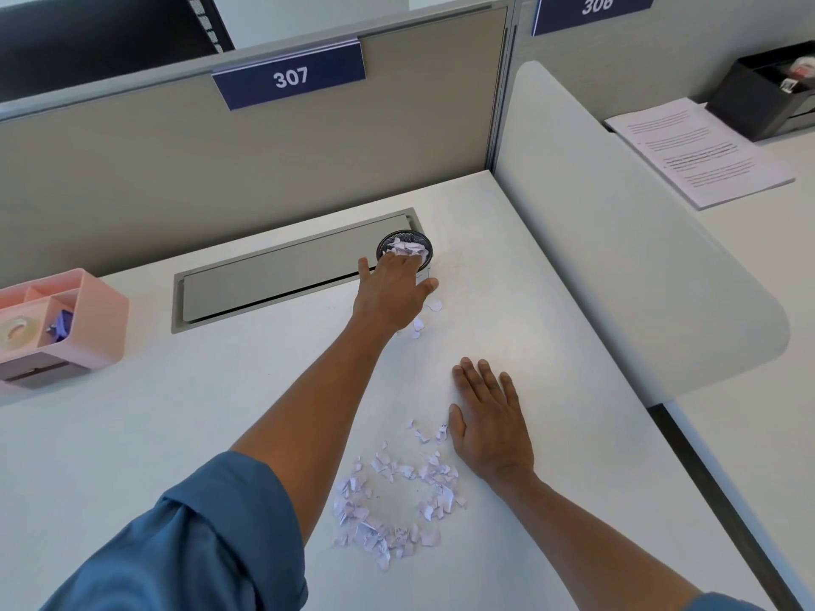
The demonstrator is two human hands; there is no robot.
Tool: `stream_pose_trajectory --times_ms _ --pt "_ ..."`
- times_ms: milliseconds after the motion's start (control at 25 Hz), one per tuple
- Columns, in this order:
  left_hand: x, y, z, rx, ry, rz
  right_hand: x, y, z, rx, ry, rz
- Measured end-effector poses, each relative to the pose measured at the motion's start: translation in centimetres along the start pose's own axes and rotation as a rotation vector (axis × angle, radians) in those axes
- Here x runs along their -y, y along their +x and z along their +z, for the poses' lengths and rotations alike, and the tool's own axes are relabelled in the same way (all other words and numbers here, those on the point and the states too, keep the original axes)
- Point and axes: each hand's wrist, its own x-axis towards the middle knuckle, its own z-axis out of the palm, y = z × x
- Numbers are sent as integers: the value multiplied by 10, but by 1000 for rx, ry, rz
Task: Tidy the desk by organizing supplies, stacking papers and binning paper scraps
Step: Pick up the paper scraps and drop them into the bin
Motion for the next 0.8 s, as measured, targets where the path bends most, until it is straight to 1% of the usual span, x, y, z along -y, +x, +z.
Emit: stream_pose_trajectory --times_ms 160,280,400,480,600,680,800 --pt "4 -23 -2 -200 -177 88 -2 0 0 8 -14 -5" --pt "7 -55 8 -223 -231 92 -1 0 -2 16 -21 -2" --pt "6 -94 32 -164 -318 15 0 0 -3 7 -18 -11" --pt "2 -120 52 -39 -330 -15 -1 0 -3 2 -18 -22" --pt "-4 -158 78 151 -309 13 0 0 -4 12 -16 -28" --pt "-7 -178 90 186 -284 55 0 0 -4 25 -9 -30" --pt "-11 -200 97 173 -282 105 -1 -1 -4 38 11 -25"
